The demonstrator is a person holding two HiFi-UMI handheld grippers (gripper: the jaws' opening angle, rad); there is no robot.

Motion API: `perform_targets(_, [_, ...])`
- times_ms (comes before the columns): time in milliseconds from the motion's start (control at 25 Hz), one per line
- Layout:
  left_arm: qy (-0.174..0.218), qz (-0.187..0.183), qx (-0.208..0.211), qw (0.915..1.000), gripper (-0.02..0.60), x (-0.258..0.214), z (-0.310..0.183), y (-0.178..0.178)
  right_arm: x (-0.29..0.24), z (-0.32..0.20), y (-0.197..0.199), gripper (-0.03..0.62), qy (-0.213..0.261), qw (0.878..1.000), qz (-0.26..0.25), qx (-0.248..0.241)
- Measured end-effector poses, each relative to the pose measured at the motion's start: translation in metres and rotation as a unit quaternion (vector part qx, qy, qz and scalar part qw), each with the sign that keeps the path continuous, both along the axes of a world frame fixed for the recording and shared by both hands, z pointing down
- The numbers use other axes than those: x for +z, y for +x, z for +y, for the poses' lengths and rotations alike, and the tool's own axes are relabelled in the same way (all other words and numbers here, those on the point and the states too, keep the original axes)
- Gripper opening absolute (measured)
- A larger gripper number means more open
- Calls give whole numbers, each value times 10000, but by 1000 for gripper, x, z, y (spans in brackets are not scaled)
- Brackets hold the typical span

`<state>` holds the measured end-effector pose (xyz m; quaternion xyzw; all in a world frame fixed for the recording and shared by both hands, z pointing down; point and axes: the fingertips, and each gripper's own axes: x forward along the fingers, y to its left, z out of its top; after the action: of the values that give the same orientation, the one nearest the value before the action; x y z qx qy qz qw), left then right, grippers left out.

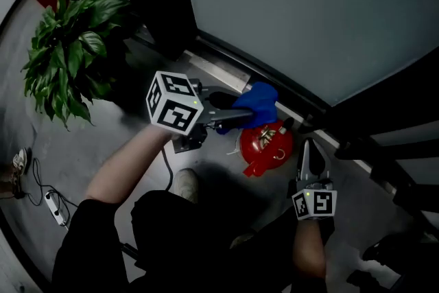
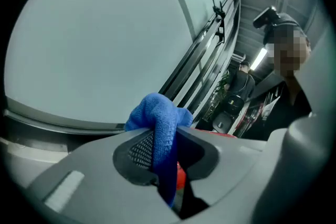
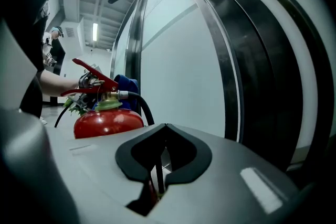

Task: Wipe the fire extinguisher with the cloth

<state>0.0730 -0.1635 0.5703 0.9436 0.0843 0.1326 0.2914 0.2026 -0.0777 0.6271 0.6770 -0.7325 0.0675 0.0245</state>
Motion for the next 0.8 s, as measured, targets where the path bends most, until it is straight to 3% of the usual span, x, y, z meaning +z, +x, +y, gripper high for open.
perform_targets(200, [-219, -817, 390, 9957, 64, 28, 6, 25, -2, 5, 9, 2, 64, 9995, -147, 262])
perform_targets(280, [-251, -950, 452, 9941, 64, 39, 7, 30, -4, 8, 10, 2, 91, 9993, -183, 297])
perform_targets(560, [-936, -612, 682, 9914, 64, 45, -1, 44, -8, 20, 9, 3, 7, 9993, 139, 353])
perform_targets(720, [-1574, -569, 778, 9828, 64, 55, -5, 51, -1, 23, 17, 2, -132, 9985, 186, 495])
perform_targets(800, [-2020, -585, 777, 9745, 64, 62, -8, 53, 0, 23, 18, 2, -177, 9982, 200, 527])
